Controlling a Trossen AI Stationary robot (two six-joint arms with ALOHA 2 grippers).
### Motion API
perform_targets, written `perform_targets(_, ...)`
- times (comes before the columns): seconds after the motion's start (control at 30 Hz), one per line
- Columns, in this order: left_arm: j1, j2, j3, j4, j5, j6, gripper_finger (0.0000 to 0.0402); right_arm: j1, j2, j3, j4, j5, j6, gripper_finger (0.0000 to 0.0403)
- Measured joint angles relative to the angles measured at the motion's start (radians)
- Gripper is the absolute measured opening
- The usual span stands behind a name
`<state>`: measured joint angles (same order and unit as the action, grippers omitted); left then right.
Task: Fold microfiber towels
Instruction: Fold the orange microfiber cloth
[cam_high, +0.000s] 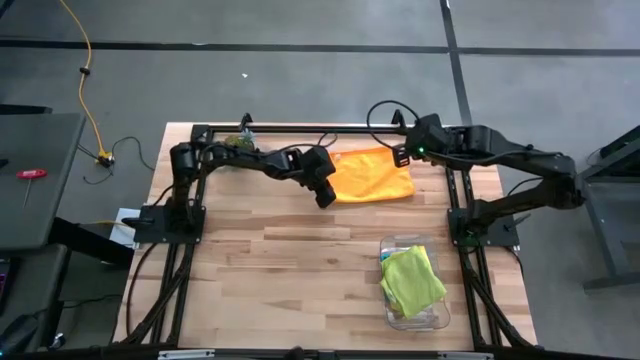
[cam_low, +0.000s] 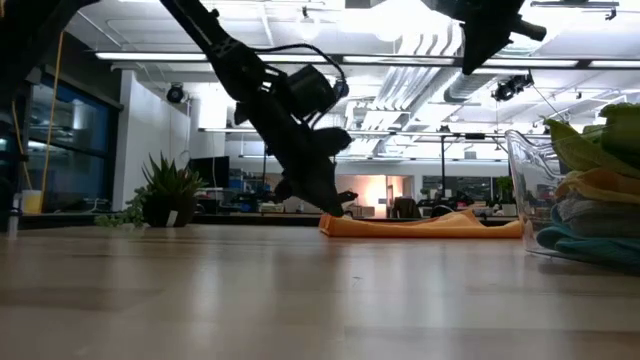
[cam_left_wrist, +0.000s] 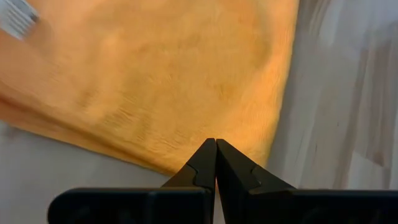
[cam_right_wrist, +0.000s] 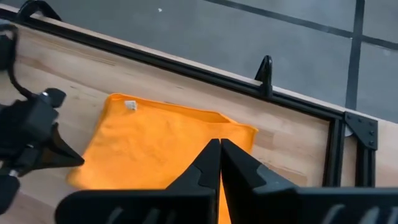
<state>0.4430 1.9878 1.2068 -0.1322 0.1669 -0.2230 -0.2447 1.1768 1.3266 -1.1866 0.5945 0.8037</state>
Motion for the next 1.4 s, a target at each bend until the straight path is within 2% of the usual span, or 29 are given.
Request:
perform_targets(0.07, -0.012, 0.018, 0.000, 0.000, -0.007, -0.010, 0.0000, 0.012, 0.002, 0.000, 0.000, 0.000, 0.008, 0.0003)
perform_targets(0.23, -0.044, 0.037, 0.000, -0.003, -0.104, -0.021, 0.0000, 0.037, 0.002, 0.000, -0.005, 0.000, 0.032, 0.0001)
perform_targets(0.33, -0.054, 0.038, -0.001, -0.026, -0.111, -0.013, 0.0000, 0.051, 0.001, 0.000, -0.010, 0.000, 0.034, 0.0000)
perform_targets(0.47, -0.066, 0.033, 0.005, -0.138, -0.087, 0.043, 0.0000, 0.065, 0.001, 0.000, -0.011, 0.000, 0.045, 0.0000)
perform_targets(0.6, -0.091, 0.024, 0.008, -0.321, -0.085, 0.147, 0.0000, 0.073, 0.001, 0.000, -0.035, -0.006, 0.067, 0.0000)
perform_targets(0.8, -0.139, 0.003, 0.006, -0.447, -0.085, 0.209, 0.0000, 0.073, 0.006, 0.000, -0.125, -0.159, 0.183, 0.0000)
perform_targets(0.9, -0.164, -0.022, -0.006, -0.491, -0.072, 0.212, 0.0000, 0.083, 0.026, 0.000, -0.175, -0.237, 0.185, 0.0000)
perform_targets(1.0, -0.184, -0.069, -0.068, -0.457, -0.068, 0.193, 0.0000, 0.103, 0.051, 0.000, -0.207, -0.246, 0.191, 0.0000)
perform_targets(1.2, -0.232, -0.236, -0.319, -0.319, -0.052, 0.024, 0.0000, 0.134, 0.106, 0.000, -0.158, -0.257, 0.215, 0.0000)
perform_targets(1.3, -0.254, -0.343, -0.436, -0.233, -0.071, -0.068, 0.0000, 0.137, 0.147, 0.000, -0.085, -0.319, 0.197, 0.0000)
perform_targets(1.4, -0.263, -0.438, -0.510, -0.215, -0.116, -0.110, 0.0000, 0.137, 0.206, 0.000, 0.002, -0.420, 0.124, 0.0000)
